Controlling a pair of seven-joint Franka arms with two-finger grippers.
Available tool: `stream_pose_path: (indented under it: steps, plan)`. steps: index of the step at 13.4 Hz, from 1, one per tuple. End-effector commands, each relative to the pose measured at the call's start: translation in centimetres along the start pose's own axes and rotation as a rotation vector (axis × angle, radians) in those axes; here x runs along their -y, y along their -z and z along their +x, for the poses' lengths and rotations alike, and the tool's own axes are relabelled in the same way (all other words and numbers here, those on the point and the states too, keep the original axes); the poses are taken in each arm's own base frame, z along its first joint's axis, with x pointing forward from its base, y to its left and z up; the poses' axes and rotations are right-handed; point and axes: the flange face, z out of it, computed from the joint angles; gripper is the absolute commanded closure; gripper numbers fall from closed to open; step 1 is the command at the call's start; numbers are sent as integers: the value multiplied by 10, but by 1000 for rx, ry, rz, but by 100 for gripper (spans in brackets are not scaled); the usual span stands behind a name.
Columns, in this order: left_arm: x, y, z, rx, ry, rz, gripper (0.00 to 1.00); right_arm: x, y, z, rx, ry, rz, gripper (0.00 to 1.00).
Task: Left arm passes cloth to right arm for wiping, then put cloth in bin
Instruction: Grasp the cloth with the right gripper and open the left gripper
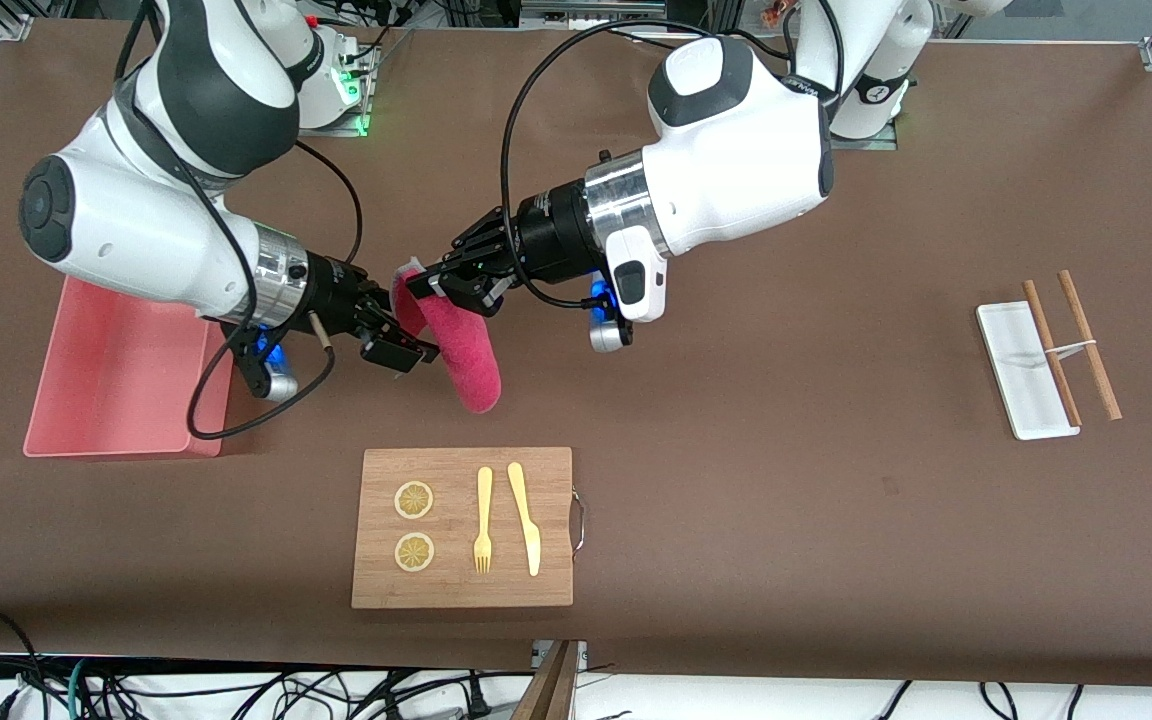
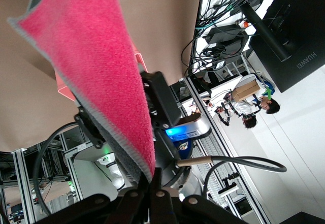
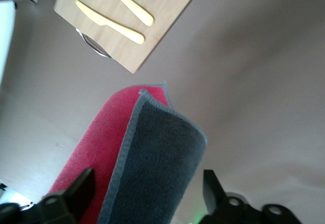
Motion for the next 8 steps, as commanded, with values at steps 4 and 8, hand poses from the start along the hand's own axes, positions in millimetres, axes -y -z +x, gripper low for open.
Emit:
stream_pose_path:
  steps: [4,8]
  plan:
    - [-7,1,-3,26,15,-26,100,-6,-7,-4,50,18,-53,100]
    - [-9,3,-2,25,12,-30,100,-6,-6,-5,54,18,-57,100]
